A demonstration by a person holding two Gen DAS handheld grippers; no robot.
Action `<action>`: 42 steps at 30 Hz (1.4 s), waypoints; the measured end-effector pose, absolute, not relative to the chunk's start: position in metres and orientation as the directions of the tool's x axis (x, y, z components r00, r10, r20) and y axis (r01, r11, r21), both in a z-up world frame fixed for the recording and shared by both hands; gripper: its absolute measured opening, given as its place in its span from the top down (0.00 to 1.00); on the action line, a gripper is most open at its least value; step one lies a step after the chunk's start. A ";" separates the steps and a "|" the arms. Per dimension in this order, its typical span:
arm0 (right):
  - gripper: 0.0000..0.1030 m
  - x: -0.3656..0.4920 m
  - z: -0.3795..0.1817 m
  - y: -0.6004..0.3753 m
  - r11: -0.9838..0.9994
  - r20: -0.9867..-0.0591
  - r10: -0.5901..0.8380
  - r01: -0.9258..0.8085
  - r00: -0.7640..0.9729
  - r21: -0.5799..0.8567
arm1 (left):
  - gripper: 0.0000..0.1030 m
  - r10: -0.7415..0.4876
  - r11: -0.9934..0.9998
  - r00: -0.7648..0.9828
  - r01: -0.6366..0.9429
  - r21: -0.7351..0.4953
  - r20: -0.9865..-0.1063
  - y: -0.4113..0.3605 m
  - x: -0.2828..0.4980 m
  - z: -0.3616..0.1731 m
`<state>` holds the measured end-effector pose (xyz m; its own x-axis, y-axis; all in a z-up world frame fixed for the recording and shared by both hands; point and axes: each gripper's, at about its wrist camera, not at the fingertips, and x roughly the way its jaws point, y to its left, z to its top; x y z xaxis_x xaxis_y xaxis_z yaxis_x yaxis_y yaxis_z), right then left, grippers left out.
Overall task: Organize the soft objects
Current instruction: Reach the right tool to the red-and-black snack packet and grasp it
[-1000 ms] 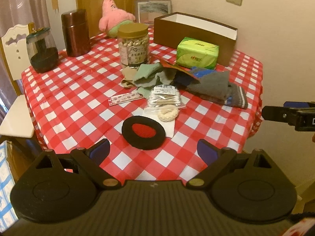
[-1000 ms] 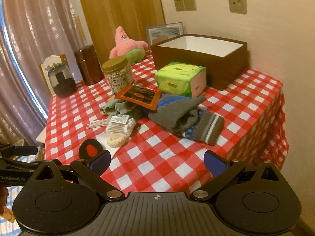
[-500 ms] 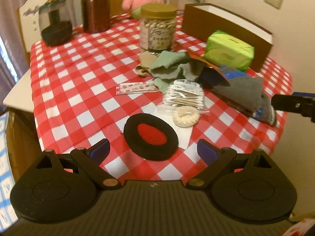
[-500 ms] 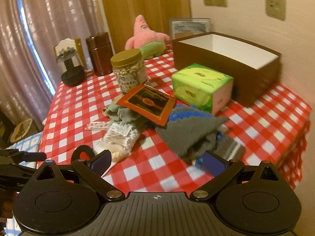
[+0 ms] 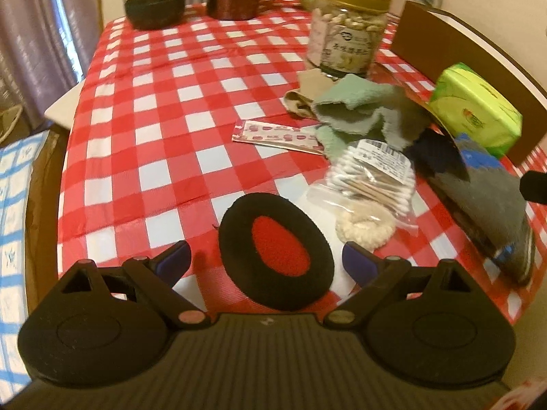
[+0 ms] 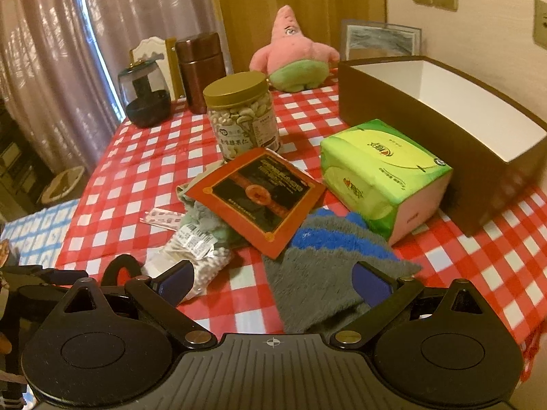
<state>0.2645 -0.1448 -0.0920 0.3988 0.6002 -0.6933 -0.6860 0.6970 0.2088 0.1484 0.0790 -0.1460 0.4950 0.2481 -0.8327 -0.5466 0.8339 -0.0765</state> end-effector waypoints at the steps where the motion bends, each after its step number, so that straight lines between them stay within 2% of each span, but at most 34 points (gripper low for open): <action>1: 0.04 0.268 -0.093 -0.144 0.689 -0.694 0.605 -0.694 0.391 0.210 | 0.08 0.253 0.827 0.490 -0.557 -0.077 -0.834 0.078 0.150 -0.148; 5: 0.04 0.278 -0.096 -0.143 0.656 -0.692 0.620 -0.728 0.371 0.198 | 0.16 0.275 0.802 0.470 -0.593 -0.069 -0.839 0.077 0.153 -0.153; 10: 0.05 0.288 -0.100 -0.143 0.618 -0.688 0.635 -0.765 0.351 0.180 | 0.18 0.293 0.778 0.467 -0.623 -0.075 -0.834 0.076 0.152 -0.156; 14: 0.06 0.294 -0.105 -0.143 0.589 -0.689 0.645 -0.790 0.331 0.172 | 0.31 0.309 0.777 0.477 -0.625 -0.071 -0.823 0.073 0.152 -0.155; 23: 0.11 0.298 -0.110 -0.135 0.488 -0.672 0.677 -0.867 0.301 0.104 | 0.36 0.349 0.765 0.476 -0.643 -0.048 -0.807 0.062 0.150 -0.144; 31: 0.22 0.290 -0.122 -0.115 0.396 -0.656 0.676 -0.916 0.335 -0.060 | 0.36 0.375 0.774 0.480 -0.633 -0.017 -0.793 0.051 0.150 -0.120; 37: 0.34 0.281 -0.145 -0.086 0.342 -0.663 0.640 -0.917 0.389 -0.207 | 0.35 0.366 0.782 0.495 -0.623 -0.027 -0.788 0.055 0.148 -0.112; 42: 0.59 0.283 -0.156 -0.068 0.361 -0.664 0.596 -0.889 0.452 -0.281 | 0.36 0.340 0.799 0.504 -0.600 -0.039 -0.794 0.068 0.151 -0.110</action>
<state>0.2834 -0.0680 -0.1560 0.4523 0.5957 -0.6638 -0.8889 0.3614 -0.2814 0.1513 0.0677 -0.1102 0.5044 0.3395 -0.7939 -0.5996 0.7994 -0.0391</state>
